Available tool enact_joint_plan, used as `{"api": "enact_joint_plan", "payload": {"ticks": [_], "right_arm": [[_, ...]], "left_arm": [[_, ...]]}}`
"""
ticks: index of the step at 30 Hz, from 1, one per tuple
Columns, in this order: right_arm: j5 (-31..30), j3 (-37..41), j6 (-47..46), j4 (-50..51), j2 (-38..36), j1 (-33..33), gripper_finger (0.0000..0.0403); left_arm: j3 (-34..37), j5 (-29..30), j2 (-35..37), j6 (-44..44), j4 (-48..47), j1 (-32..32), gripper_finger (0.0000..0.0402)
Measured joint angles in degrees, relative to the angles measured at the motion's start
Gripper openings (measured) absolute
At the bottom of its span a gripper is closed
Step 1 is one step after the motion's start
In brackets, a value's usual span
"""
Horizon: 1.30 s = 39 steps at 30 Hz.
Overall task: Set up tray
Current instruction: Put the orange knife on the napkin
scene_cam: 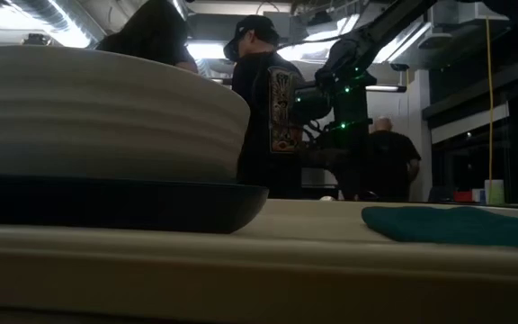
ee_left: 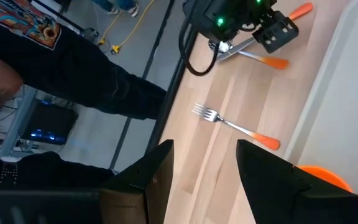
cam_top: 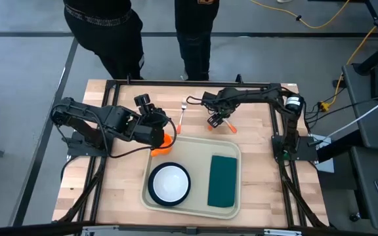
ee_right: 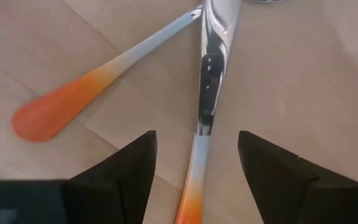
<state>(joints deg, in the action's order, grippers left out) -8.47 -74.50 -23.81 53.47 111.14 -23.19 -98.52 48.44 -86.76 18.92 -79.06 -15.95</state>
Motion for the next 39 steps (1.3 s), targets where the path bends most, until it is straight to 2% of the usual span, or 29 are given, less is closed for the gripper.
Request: {"api": "enact_joint_plan", "payload": {"ticks": [5, 16, 23, 35, 39], "right_arm": [[3.96, 0.00, 0.54, -1.26, 0.43, -2.15, 0.0216], [6.64, 0.00, 2.01, -1.25, 0.43, -5.06, 0.0158], [7.24, 0.21, 2.05, -1.34, 0.43, -4.97, 0.0155], [9.68, 5.47, 1.94, -3.86, 0.08, -5.04, 0.0154], [9.83, 5.52, 1.90, -4.56, 0.12, -5.02, 0.0137]], "left_arm": [[0.00, 0.14, 0.00, 0.04, 0.04, -0.01, 0.0169], [0.00, 0.14, 0.00, 0.90, 0.04, -0.01, 0.0169], [0.00, 1.78, 0.00, 0.87, 0.01, 0.01, 0.0169], [0.00, 3.77, 0.00, 0.86, 0.01, -0.01, 0.0169], [0.00, 4.64, 0.00, 0.81, 0.01, 0.01, 0.0169]]}}
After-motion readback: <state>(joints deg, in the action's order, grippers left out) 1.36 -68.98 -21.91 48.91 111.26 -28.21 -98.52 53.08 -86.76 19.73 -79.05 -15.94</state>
